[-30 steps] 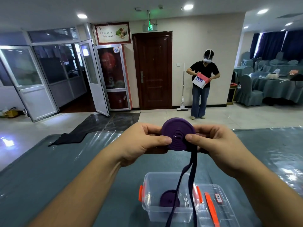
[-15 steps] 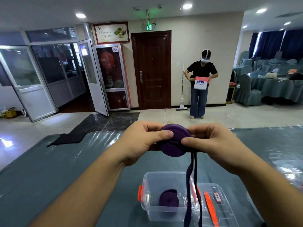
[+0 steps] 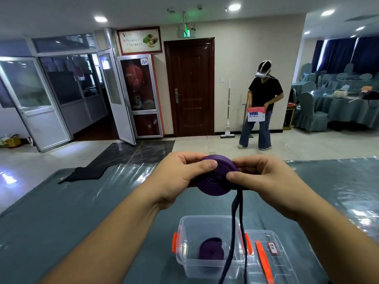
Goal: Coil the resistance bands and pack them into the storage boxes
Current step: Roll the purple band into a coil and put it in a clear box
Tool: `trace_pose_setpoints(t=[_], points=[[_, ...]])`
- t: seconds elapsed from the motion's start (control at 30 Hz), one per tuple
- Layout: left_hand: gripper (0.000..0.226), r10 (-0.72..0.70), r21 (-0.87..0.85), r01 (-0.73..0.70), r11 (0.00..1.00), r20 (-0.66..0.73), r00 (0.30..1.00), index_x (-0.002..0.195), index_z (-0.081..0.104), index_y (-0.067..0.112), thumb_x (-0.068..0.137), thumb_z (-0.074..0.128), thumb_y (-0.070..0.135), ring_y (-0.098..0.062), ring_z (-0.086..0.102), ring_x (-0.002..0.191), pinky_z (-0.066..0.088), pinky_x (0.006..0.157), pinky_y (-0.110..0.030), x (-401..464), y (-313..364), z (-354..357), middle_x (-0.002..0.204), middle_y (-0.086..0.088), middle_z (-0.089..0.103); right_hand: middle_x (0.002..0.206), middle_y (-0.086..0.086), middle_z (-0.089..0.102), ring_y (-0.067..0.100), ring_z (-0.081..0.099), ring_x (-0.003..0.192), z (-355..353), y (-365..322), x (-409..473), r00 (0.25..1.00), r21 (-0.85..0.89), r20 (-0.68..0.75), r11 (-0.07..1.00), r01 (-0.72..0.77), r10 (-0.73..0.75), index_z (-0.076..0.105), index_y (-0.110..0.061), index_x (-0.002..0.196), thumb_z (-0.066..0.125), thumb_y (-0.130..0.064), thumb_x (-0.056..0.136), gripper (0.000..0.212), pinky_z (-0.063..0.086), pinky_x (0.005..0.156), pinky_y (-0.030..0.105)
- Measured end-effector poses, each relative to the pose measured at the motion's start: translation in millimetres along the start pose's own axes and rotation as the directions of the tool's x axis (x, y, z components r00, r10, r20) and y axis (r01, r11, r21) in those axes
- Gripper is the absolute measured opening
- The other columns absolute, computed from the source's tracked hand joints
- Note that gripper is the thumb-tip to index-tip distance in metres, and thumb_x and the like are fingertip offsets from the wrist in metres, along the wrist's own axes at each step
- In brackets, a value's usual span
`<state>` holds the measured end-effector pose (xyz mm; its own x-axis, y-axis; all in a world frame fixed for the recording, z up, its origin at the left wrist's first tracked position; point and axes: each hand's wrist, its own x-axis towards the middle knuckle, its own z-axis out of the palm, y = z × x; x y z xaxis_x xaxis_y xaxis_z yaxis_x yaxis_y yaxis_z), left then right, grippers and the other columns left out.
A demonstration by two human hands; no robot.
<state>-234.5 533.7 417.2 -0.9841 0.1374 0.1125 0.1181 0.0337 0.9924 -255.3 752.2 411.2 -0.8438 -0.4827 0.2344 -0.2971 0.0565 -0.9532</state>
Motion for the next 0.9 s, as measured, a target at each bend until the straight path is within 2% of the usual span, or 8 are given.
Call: trace_pose_setpoints(t=[0.07,0.13,0.27,0.33,0.53,0.6,0.73,0.9], points=[[0.03,-0.001,-0.058,-0.001,0.998,-0.026,1.0,0.11,0.078,0.008,0.085,0.072,0.025,-0.016,0.074,0.085,0.058,0.071,-0.024,0.5,-5.5,2.6,0.099,-0.012,0.079,0.1,0.007,0.081,0.024,0.077,0.098,4.0,4.5,0.8,0.999,0.042,-0.046,0.999,0.006,-0.004,0.076,-0.013,0.11,0.073,-0.016,0.082,0.029,0.061,0.089,0.028],[0.024,-0.007,-0.052,0.005,0.999,-0.043,0.999,0.11,0.078,0.007,0.09,0.071,0.018,-0.017,0.075,0.085,0.059,0.073,-0.025,1.6,-9.2,2.8,0.099,-0.013,0.079,0.099,0.005,0.081,0.022,0.077,0.097,3.8,5.4,1.8,0.999,-0.015,-0.053,1.0,-0.004,0.003,0.076,-0.014,0.11,0.071,-0.01,0.088,0.023,0.061,0.089,0.027],[0.025,-0.005,0.259,-0.015,0.966,0.079,0.997,0.11,0.077,0.013,0.086,0.081,0.009,-0.02,0.077,0.096,0.061,0.082,-0.028,3.6,-4.3,-6.4,0.1,-0.007,0.08,0.102,-0.004,0.081,0.013,0.076,0.098,-3.1,-1.0,4.1,0.997,-0.267,0.072,0.964,-0.009,0.029,0.075,-0.02,0.117,0.07,-0.014,0.094,0.024,0.06,0.091,0.03],[0.027,-0.01,0.371,-0.025,0.928,0.094,0.996,0.108,0.078,0.015,0.082,0.084,0.009,-0.017,0.077,0.094,0.061,0.083,-0.026,4.0,1.1,-9.1,0.097,-0.003,0.081,0.101,-0.005,0.081,0.011,0.076,0.097,-4.0,-3.2,6.2,0.997,-0.302,0.073,0.953,0.003,0.02,0.076,-0.022,0.115,0.072,-0.017,0.092,0.023,0.06,0.091,0.031],[0.027,0.007,0.075,-0.006,0.997,-0.022,1.0,0.109,0.075,0.011,0.084,0.079,0.003,-0.024,0.078,0.093,0.061,0.079,-0.029,7.1,-1.8,-10.2,0.1,-0.01,0.08,0.101,0.001,0.081,0.018,0.077,0.098,-0.6,3.9,5.9,0.998,-0.047,-0.041,0.998,0.042,-0.044,0.077,-0.019,0.109,0.075,-0.024,0.078,0.032,0.06,0.092,0.029],[0.027,0.013,0.11,-0.013,0.994,0.006,1.0,0.11,0.075,0.011,0.084,0.079,0.004,-0.023,0.077,0.094,0.061,0.081,-0.029,7.7,-4.9,-11.0,0.1,-0.01,0.08,0.1,0.0,0.081,0.017,0.077,0.097,-2.0,4.8,5.6,0.999,-0.07,-0.021,0.997,0.033,-0.035,0.077,-0.019,0.11,0.075,-0.019,0.081,0.028,0.06,0.089,0.025],[0.03,-0.005,0.3,-0.027,0.954,0.108,0.994,0.113,0.076,0.015,0.084,0.082,0.007,-0.019,0.077,0.098,0.06,0.085,-0.029,9.1,-0.7,-13.7,0.102,-0.004,0.08,0.099,-0.005,0.081,0.012,0.077,0.095,-6.5,0.7,8.4,0.999,-0.228,0.054,0.973,0.018,-0.006,0.077,-0.023,0.111,0.076,-0.017,0.086,0.025,0.06,0.088,0.025],[0.03,0.026,-0.025,-0.026,0.999,-0.011,1.0,0.113,0.074,0.011,0.084,0.076,0.005,-0.024,0.077,0.095,0.063,0.083,-0.033,11.4,-5.1,-2.6,0.104,-0.012,0.08,0.105,0.004,0.08,0.019,0.076,0.101,-2.5,4.5,10.2,0.994,0.061,-0.081,0.995,0.077,-0.072,0.075,-0.015,0.115,0.073,-0.019,0.078,0.036,0.06,0.088,0.024]])
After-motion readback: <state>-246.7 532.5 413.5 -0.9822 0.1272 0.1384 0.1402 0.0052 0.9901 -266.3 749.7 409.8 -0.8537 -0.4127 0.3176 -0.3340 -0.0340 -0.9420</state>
